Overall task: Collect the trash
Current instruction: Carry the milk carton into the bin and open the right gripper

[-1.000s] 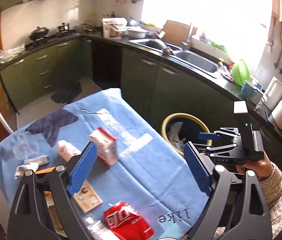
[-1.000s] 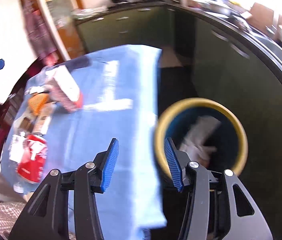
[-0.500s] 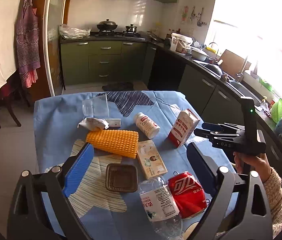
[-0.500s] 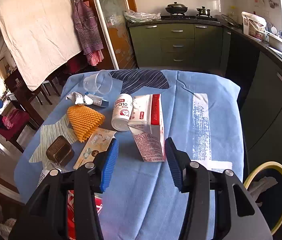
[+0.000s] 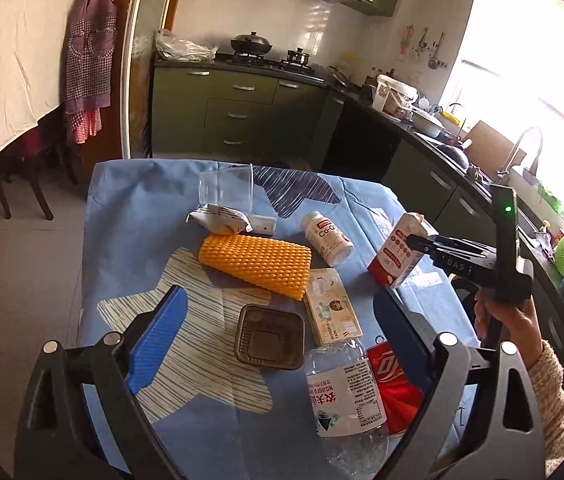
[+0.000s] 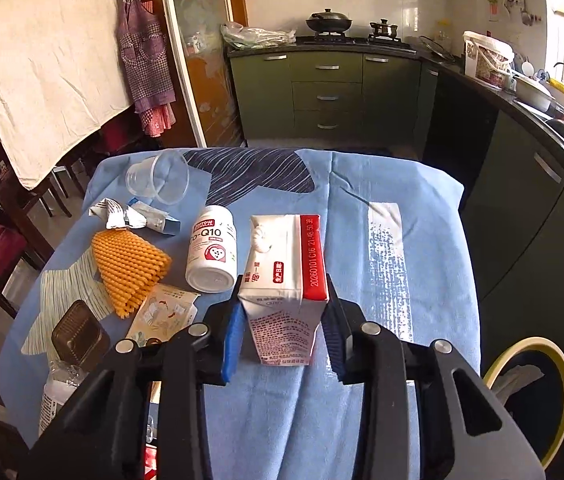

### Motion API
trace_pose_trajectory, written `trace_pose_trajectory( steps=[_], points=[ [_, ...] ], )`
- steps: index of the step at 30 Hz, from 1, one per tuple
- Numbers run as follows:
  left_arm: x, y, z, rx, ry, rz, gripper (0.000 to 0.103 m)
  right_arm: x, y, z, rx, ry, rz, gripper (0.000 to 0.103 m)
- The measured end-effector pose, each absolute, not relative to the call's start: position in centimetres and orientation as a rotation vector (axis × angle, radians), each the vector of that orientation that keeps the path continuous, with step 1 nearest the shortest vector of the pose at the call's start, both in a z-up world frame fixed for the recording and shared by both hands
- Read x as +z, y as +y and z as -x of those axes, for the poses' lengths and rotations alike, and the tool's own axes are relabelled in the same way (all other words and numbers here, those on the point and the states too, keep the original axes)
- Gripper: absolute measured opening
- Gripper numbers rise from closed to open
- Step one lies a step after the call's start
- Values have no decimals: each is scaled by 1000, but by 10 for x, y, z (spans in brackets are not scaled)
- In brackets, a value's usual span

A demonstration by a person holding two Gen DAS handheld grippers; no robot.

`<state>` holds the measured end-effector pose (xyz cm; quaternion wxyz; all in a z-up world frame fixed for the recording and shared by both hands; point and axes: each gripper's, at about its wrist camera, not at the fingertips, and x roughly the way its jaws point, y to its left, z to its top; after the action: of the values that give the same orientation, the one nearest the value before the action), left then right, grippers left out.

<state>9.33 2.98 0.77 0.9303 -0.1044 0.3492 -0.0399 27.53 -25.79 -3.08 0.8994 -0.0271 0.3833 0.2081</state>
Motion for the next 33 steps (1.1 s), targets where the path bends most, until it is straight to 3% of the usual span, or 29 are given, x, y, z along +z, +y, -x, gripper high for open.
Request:
trace_pose_trajectory(
  steps=[10, 19, 29, 33],
  points=[
    [-5, 26, -100, -93, 736, 224, 90, -3, -403, -239, 146, 720, -67, 35],
    [-17, 21, -106, -89, 777, 231, 90, -73, -536, -253, -178, 857, -143, 35],
    [-18, 15, -108, -81, 798, 203, 90, -135, -589, -269, -304, 962, -190, 36],
    [-23, 11, -112, -87, 818, 196, 90, -135, -594, -265, -314, 954, -191, 42]
  ],
)
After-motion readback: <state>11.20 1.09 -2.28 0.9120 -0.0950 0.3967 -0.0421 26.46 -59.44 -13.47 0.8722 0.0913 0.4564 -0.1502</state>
